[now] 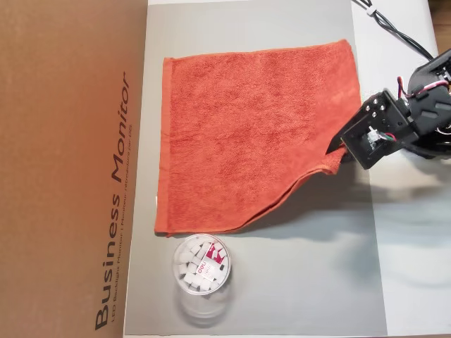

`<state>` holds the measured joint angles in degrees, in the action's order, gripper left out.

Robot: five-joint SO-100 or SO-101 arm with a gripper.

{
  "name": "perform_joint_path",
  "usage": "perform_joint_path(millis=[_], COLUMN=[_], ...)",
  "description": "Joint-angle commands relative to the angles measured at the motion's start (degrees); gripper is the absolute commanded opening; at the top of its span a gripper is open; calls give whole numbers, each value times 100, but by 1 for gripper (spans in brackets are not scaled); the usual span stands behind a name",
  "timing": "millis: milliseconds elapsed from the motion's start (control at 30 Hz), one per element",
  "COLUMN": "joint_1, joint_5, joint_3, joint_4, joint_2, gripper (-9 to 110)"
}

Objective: Fold the blanket.

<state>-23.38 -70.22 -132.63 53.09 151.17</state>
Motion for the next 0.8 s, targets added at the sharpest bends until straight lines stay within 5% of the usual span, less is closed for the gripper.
perform_joint_path(millis=[0, 767], joint_1=[281, 2250], joint_5=[-35, -35], joint_3=[729, 3454], joint_4=[-62, -70], joint_2=[-255, -2558], gripper=[0, 0])
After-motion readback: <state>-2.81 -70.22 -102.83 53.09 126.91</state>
